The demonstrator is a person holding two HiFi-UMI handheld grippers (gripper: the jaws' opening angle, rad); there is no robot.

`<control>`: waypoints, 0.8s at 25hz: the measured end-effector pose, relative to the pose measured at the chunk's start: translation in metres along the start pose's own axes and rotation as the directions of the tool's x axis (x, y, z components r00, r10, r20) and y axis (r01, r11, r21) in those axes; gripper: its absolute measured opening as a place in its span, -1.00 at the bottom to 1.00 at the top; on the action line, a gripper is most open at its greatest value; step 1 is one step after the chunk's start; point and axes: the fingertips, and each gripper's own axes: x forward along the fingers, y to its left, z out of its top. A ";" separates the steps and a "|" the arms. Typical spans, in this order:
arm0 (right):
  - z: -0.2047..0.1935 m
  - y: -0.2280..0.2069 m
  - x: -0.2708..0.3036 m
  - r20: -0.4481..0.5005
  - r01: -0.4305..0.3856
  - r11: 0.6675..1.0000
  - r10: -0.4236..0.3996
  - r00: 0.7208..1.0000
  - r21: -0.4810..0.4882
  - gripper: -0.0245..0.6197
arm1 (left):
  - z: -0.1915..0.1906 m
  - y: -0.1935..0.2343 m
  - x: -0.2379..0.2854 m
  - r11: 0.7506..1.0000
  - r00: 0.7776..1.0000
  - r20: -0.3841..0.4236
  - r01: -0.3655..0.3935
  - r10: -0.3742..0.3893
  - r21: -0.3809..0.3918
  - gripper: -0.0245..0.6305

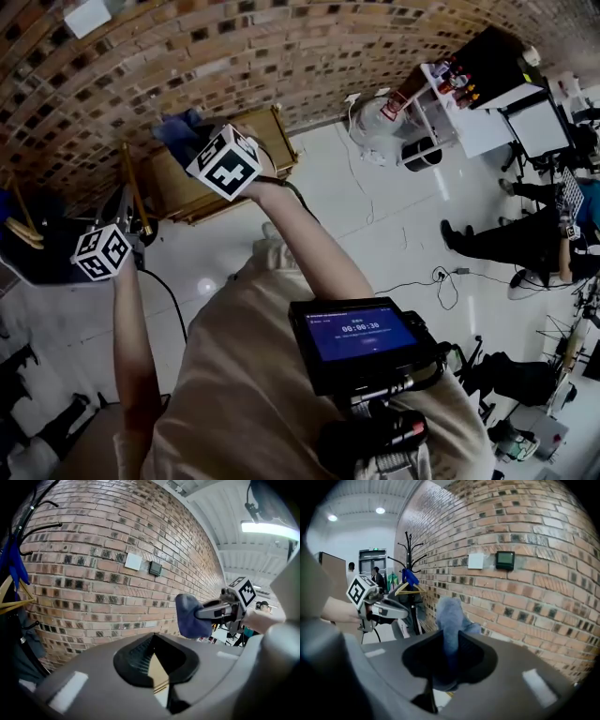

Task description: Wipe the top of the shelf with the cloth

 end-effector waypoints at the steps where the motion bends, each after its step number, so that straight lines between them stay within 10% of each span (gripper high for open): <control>1: 0.001 -0.006 -0.001 0.001 0.000 1.000 0.000 1.000 -0.003 -0.70 | 0.002 -0.002 0.006 1.000 1.000 -0.005 0.000 0.000 0.001 -0.91; 20: -0.119 -0.104 -0.020 0.060 -0.190 0.961 0.181 0.982 0.202 -0.70 | -0.055 -0.045 0.076 0.991 0.994 -0.070 -0.092 0.085 -0.099 -0.91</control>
